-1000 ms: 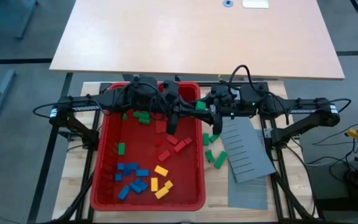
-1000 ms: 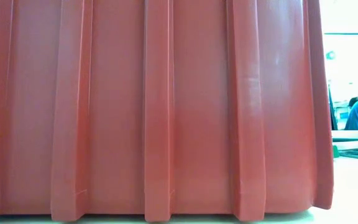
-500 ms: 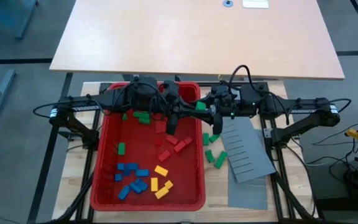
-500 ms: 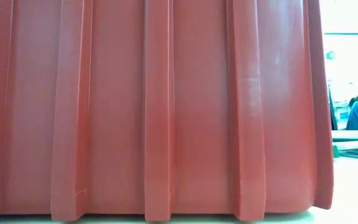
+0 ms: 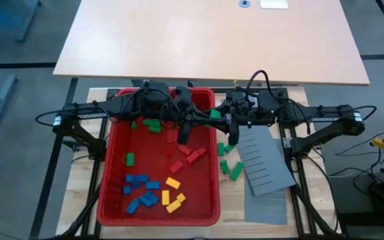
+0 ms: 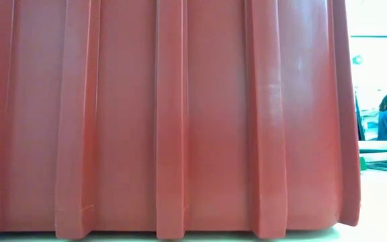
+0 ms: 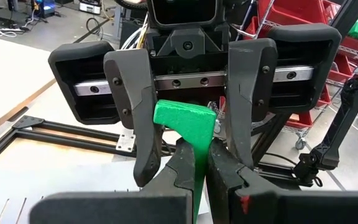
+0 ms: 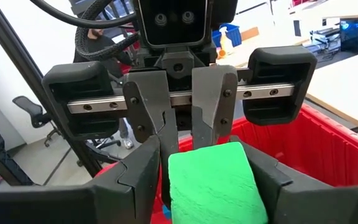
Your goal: Sort blocks
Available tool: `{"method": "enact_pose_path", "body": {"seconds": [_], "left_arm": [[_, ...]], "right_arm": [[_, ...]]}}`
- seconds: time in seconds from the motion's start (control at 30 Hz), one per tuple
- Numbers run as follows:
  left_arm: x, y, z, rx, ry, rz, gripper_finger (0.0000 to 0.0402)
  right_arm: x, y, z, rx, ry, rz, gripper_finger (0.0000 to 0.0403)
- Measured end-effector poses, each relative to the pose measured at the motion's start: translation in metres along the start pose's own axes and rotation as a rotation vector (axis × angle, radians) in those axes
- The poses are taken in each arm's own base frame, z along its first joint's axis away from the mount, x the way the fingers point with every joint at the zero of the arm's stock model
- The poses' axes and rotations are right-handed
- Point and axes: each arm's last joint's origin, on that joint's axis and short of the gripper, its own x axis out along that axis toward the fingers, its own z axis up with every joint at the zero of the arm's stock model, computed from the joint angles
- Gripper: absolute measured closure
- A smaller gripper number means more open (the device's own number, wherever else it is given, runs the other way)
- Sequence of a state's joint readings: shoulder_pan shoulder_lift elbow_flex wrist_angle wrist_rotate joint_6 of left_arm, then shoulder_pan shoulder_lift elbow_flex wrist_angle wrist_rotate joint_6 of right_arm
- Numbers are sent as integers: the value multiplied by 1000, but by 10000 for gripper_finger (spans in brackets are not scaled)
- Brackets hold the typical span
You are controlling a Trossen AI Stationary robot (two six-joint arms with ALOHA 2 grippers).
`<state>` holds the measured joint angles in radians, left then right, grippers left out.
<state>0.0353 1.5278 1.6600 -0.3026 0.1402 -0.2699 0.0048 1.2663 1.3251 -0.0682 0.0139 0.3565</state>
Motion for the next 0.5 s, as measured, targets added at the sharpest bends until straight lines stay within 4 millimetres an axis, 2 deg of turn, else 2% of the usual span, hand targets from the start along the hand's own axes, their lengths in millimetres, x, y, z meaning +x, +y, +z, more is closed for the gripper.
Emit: {"method": "enact_pose_path", "body": {"seconds": [0.2,0.5], "left_arm": [[0,1,-1,-3,12,6,401],[0,0,-2,0,18,0,401]], "right_arm": [[0,0,0,-2,2,-5,239],[0,0,0,-11,2,-1,253]]}}
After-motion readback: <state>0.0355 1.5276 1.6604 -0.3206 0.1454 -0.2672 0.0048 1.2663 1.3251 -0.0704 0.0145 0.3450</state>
